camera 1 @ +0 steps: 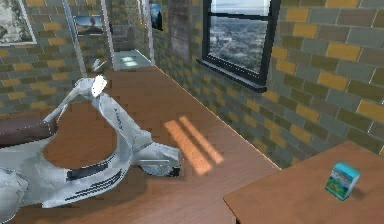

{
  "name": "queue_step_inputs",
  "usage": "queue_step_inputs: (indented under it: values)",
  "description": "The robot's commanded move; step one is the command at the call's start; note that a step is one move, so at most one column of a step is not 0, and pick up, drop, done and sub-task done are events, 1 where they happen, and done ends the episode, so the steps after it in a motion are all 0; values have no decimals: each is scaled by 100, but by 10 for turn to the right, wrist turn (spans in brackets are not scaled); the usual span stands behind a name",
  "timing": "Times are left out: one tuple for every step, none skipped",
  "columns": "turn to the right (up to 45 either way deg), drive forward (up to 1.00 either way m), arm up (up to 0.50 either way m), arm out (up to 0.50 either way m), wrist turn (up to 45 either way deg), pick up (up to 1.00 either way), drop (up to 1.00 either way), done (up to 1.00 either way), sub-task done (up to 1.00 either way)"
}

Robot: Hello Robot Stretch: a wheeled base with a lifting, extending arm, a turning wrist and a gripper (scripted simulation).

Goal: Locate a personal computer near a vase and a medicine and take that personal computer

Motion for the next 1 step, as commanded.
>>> queue_step_inputs:
  values:
    - [0,0,0,0,450,0,0,0,0]
